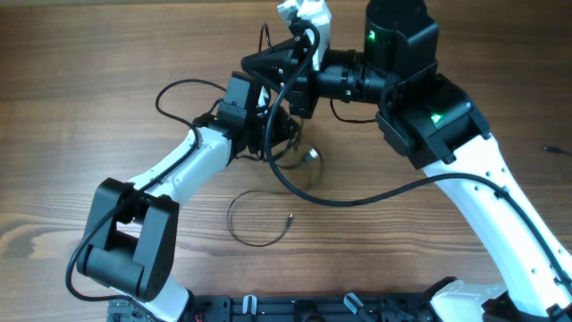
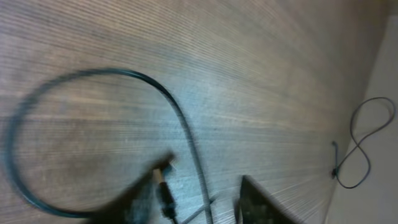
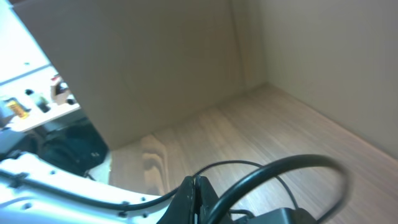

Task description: Untangle cables

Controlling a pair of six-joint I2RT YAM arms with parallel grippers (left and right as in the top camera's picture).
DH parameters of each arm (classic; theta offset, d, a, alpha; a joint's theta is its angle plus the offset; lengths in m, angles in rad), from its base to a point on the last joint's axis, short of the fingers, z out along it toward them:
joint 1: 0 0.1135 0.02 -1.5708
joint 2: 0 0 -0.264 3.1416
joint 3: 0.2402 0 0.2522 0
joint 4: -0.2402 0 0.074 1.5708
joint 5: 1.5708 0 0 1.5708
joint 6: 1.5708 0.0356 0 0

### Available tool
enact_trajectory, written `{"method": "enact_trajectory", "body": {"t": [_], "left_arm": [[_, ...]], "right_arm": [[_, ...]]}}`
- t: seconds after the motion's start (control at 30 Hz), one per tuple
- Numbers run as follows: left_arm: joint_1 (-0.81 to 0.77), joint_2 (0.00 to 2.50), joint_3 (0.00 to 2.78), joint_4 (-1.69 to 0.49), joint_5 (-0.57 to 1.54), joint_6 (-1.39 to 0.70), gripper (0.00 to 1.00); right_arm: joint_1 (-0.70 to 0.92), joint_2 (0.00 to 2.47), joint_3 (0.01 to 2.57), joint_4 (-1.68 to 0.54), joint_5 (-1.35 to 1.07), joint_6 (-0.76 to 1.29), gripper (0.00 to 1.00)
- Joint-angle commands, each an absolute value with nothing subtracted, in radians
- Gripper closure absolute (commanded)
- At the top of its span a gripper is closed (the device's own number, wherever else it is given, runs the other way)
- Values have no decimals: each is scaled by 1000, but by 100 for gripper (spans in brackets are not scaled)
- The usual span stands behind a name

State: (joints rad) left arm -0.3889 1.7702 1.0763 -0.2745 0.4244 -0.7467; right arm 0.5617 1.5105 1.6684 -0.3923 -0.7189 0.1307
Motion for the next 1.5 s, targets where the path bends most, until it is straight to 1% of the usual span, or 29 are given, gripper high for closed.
{"method": "enact_trajectory", "body": {"t": [0.0, 0.03, 0.07, 0.13, 0.17, 0.23, 0.3, 0.33, 0.43, 0.57, 0.6, 0.67, 0.7, 0.73, 0.8, 0.83, 0.9, 0.97, 1.03, 1.1, 1.17, 1.2, 1.3, 1.37, 1.47], "left_arm": [[-388, 1782, 1085, -323, 288, -749, 90], [-376, 1782, 1085, -360, 233, -749, 96], [-360, 1782, 1085, -396, 189, -749, 96], [-324, 1782, 1085, -456, 124, -749, 96], [-293, 1782, 1085, -491, 81, -749, 96], [-229, 1782, 1085, -533, 26, -749, 96], [-164, 1782, 1085, -544, 24, -749, 96], [-130, 1782, 1085, -543, 24, -749, 96], [-53, 1782, 1085, -543, 25, -761, 96], [-36, 1782, 1085, -543, 24, -768, 96], [-36, 1782, 1085, -544, -5, -768, 96], [-31, 1782, 1085, -552, -105, -768, 96], [-13, 1782, 1085, -572, -198, -768, 96], [18, 1782, 1085, -596, -260, -768, 96], [118, 1782, 1085, -614, -265, -776, 96], [205, 1782, 1085, -608, -217, -832, 96], [292, 1782, 1085, -575, -86, -839, 96], [379, 1782, 1085, -532, 150, -839, 96], [388, 1782, 1085, -518, 247, -839, 96], [361, 1782, 1085, -520, 246, -838, 96], [315, 1782, 1084, -520, 246, -838, 96], [276, 1782, 1084, -520, 241, -838, 96], [195, 1782, 1084, -519, 193, -838, 96], [133, 1782, 1084, -519, 135, -839, 96], [65, 1782, 1084, -508, 120, -839, 96]], "right_arm": [[541, 1486, 1676, -443, -558, 140, 96], [523, 1482, 1676, -480, -482, 144, 96], [495, 1473, 1676, -535, -356, 189, 96], [442, 1448, 1676, -614, -179, 266, 96], [389, 1421, 1676, -702, 4, 337, 96], [295, 1374, 1676, -855, 268, 451, 96], [208, 1332, 1676, -979, 399, 533, 96], [150, 1308, 1676, -1041, 418, 552, 96], [70, 1287, 1676, -1128, 409, 550, 95], [68, 1327, 1676, -1143, 373, 493, 95], [67, 1345, 1676, -1150, 394, 456, 95], [49, 1367, 1676, -1178, 533, 458, 96], [7, 1374, 1676, -1198, 593, 506, 96], [-64, 1375, 1676, -1206, 586, 541, 96], [-237, 1381, 1676, -1177, 405, 548, 96], [-328, 1400, 1676, -1164, 285, 523, 96], [-397, 1430, 1676, -1152, 151, 472, 96], [-411, 1467, 1676, -1148, -84, 353, 96], [-393, 1498, 1676, -1108, -237, 244, 96], [-371, 1517, 1676, -1003, -336, 177, 96], [-362, 1517, 1676, -803, -337, 152, 96], [-363, 1517, 1676, -606, -329, 119, 95], [-390, 1524, 1676, -285, -188, 124, 96], [-400, 1562, 1676, -131, -136, 102, 96], [-414, 1705, 1695, 5, 77, 96, 95]]}}
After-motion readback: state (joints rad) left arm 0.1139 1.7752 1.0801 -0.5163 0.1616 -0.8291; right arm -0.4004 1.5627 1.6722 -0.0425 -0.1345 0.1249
